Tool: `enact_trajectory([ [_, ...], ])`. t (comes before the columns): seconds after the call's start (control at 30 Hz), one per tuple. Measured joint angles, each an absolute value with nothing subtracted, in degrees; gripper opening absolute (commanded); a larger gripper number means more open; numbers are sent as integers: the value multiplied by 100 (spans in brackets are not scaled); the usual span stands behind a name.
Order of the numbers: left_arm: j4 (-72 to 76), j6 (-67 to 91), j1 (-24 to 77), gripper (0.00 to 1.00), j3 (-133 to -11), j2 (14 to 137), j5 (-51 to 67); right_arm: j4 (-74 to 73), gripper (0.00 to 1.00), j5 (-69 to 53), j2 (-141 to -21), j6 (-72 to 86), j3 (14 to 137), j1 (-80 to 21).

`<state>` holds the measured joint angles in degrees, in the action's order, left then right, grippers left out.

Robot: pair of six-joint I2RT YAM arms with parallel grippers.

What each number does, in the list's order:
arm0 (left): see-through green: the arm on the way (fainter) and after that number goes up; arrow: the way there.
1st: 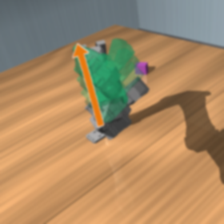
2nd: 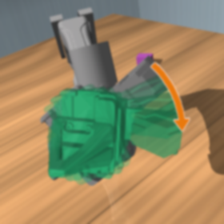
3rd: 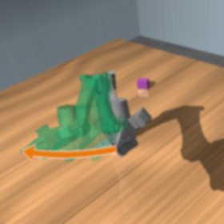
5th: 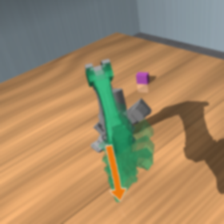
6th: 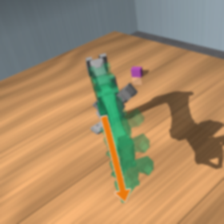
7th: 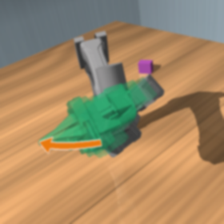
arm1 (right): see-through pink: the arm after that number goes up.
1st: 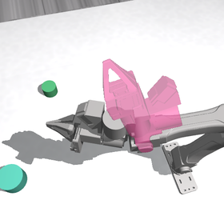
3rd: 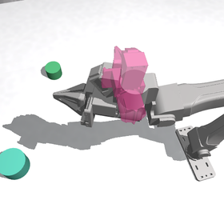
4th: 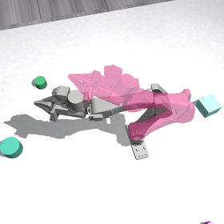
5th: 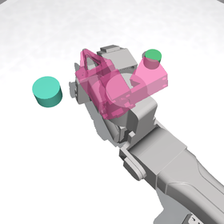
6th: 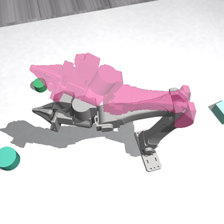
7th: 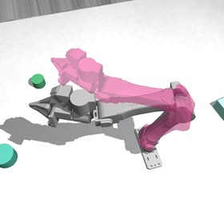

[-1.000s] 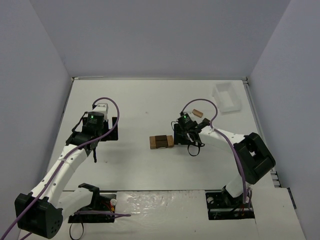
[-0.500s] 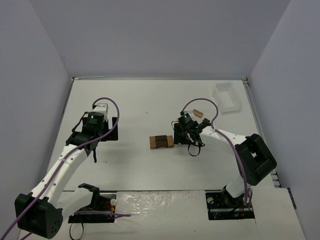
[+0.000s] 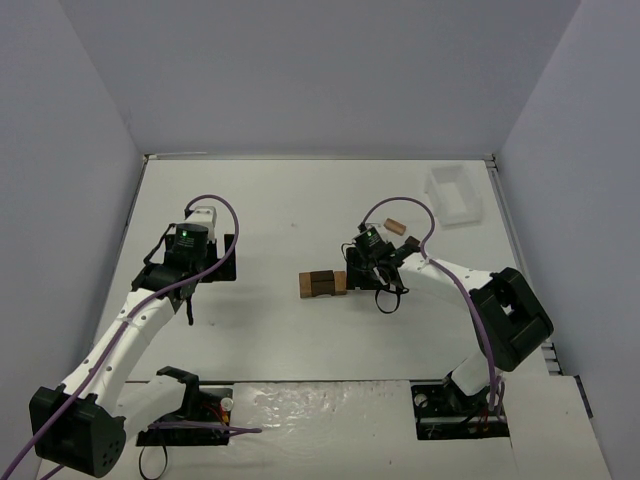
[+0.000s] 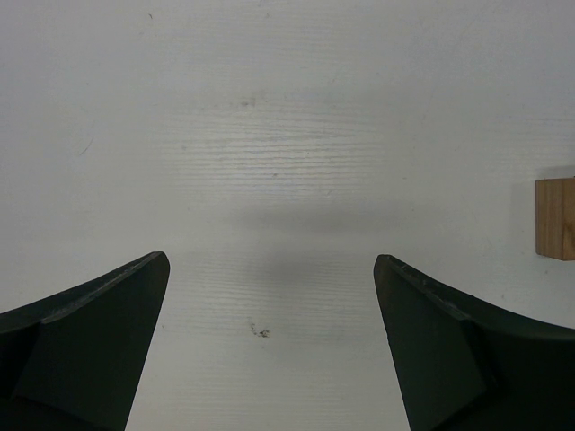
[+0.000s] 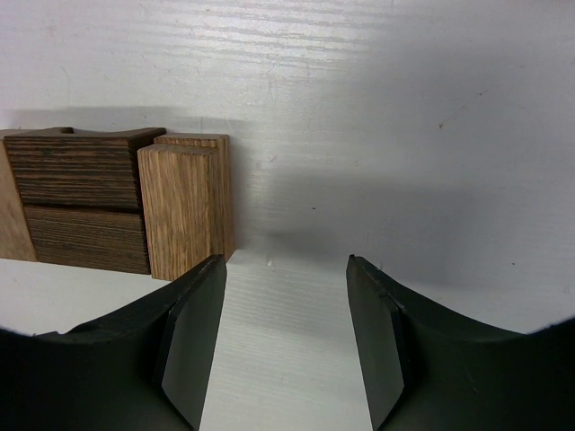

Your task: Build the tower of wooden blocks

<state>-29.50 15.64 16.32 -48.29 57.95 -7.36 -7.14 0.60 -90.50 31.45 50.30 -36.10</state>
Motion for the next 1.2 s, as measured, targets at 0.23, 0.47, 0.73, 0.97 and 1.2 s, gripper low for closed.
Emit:
enact_trajectory([
  [0.23, -2950, 1564, 1632, 97, -4829, 5795, -738, -716, 53, 91, -9050, 3133, 5030, -3606],
  [0.47, -2950, 1564, 1632, 97, -4829, 5795, -735, -799, 53, 155, -9052, 2979, 5111, -3550],
  [0.73, -2950, 1564, 1632, 97, -4829, 5795, -731, -795, 53, 229, -9209, 2732, 5550, -3443],
  [0.97, -2950, 1564, 1632, 97, -4829, 5795, -731, -799, 53, 266, -9452, 2604, 5627, -3346],
  [1.2, -2950, 1564, 1632, 97, -4829, 5795, -731, -796, 53, 274, -9594, 2512, 5654, -3330],
])
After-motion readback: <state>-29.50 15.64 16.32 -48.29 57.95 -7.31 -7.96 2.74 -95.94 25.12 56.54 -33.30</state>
